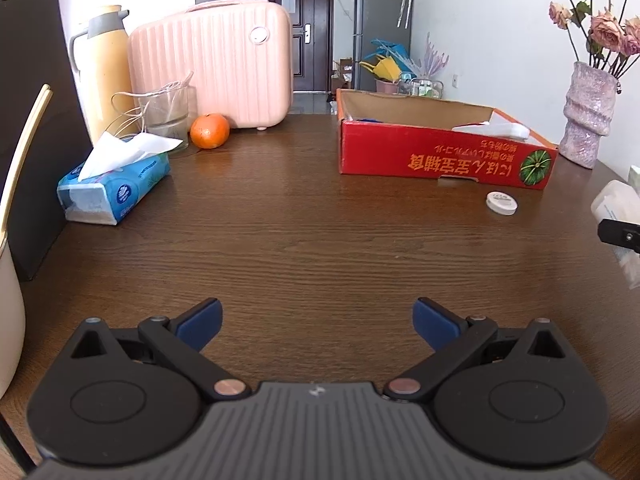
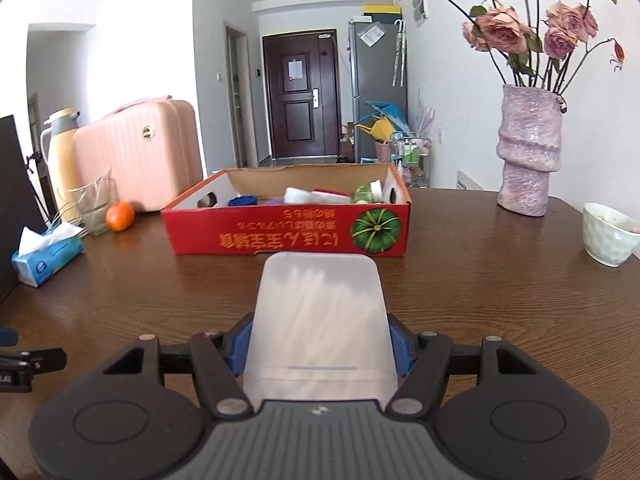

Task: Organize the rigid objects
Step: 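Lift the translucent box with right while left approaches and grasps the white round cap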

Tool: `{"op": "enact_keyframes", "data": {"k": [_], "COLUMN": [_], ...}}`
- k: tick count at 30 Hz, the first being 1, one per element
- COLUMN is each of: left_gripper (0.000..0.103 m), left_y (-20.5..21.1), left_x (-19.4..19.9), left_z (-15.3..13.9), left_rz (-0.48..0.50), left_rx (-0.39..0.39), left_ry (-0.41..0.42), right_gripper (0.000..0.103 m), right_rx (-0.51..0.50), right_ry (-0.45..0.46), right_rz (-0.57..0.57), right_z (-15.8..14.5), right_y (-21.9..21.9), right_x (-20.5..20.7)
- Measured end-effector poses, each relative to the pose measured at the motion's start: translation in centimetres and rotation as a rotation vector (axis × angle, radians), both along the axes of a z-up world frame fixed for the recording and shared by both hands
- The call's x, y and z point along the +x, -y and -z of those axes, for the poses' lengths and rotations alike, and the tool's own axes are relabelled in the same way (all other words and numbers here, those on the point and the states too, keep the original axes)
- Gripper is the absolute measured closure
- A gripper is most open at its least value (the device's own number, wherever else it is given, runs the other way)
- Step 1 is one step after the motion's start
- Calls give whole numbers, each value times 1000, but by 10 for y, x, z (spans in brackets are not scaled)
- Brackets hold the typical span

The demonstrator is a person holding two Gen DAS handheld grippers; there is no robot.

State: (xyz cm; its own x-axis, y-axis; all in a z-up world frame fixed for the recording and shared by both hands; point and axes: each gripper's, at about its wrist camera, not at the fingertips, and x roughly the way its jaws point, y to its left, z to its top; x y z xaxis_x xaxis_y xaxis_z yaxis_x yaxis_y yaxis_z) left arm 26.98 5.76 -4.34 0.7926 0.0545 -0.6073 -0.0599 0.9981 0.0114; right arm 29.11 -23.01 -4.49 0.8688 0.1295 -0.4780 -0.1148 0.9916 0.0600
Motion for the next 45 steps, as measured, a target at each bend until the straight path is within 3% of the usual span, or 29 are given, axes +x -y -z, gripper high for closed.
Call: {"op": "enact_keyframes", "data": {"k": [8, 18, 31, 45], "left_gripper": [0, 0, 0, 1], "left_y": [24, 89, 156, 175], "left_x": [12, 64, 142, 194], "left_z": [-9, -26, 2, 25], "left_rz": [35, 99, 153, 166], "left_rx": [-3, 35, 28, 24], "left_ry": [-1, 22, -31, -73], "right_gripper": [38, 38, 38, 38], "right_rx": [-3, 47, 59, 53], "right_ry": [27, 41, 66, 36], "right_rz": [25, 82, 192, 252], "right_z": [0, 0, 6, 22], "right_y": [15, 43, 70, 75], "right_x": [13, 28, 50, 74]}}
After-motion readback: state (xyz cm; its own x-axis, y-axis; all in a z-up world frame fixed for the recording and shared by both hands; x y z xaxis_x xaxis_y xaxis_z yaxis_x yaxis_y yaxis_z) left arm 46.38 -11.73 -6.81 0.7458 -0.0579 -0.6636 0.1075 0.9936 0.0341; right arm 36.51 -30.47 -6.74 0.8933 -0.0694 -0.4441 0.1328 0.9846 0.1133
